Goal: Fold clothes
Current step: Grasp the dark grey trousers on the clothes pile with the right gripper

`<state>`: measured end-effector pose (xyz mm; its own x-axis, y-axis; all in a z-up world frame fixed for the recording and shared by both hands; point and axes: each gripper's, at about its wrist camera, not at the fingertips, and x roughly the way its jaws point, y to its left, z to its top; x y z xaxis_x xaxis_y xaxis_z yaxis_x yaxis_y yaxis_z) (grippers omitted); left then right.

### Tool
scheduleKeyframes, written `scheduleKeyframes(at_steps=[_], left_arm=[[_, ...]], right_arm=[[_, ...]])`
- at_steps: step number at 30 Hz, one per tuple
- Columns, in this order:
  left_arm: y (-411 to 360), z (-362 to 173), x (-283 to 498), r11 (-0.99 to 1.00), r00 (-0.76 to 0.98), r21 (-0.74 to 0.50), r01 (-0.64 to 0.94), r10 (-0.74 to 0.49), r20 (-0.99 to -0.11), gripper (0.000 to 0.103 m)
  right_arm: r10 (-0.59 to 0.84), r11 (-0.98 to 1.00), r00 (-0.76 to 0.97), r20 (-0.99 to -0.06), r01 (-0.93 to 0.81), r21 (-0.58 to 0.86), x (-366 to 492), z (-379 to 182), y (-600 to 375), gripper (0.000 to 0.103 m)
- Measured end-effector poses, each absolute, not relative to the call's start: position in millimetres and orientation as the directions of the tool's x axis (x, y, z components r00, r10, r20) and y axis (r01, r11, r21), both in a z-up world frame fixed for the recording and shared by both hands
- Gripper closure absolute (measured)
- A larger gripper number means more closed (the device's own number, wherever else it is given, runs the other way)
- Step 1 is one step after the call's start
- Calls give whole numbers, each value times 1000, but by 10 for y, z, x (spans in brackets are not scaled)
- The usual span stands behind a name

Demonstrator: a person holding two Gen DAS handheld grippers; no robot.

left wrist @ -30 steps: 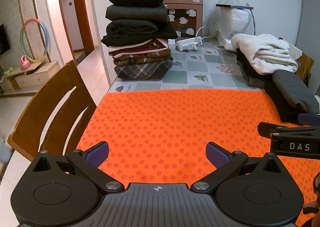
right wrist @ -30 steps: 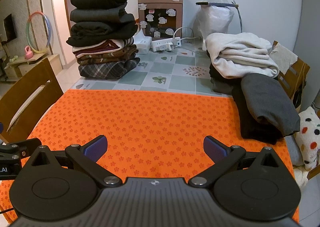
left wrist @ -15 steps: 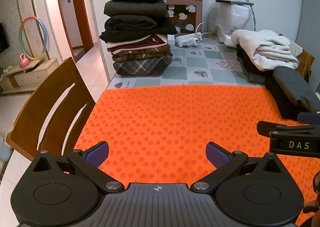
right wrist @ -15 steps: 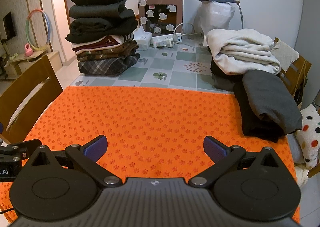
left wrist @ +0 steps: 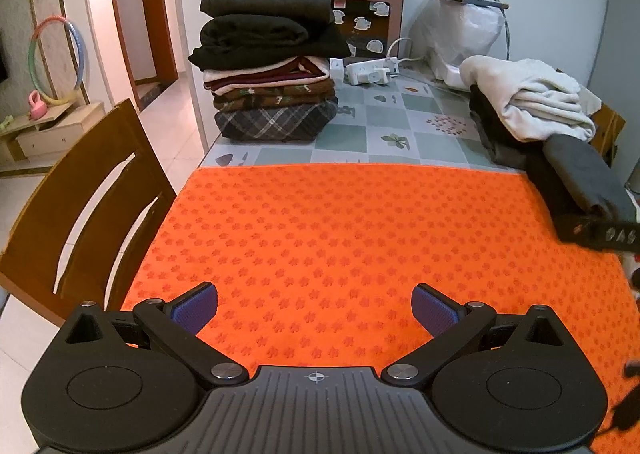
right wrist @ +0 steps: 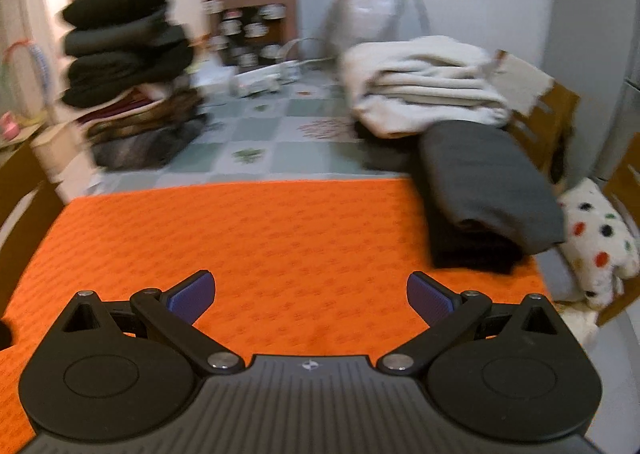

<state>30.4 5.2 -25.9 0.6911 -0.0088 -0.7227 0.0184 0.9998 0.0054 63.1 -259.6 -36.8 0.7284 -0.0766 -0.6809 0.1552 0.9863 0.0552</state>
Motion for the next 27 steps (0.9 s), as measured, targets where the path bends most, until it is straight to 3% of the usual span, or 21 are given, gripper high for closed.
scheduleKeyframes(at_steps=[13,23,27], left_arm=[[-79,-403,573,998,644,4,57,-34,-764,0],[-303,-501,675,991,589,17,136,-67,-805,0],[-314,-540,676,991,569,18,132,-61,-820,0]], right_arm=[[-318,850,664,-677,516,107,1152,-681,-4377,0],[-283,748,618,-734,621,235,1528,-1058,-5170,1],[-240,747,621,-746,609,266,1637,-1132,-5236,14]])
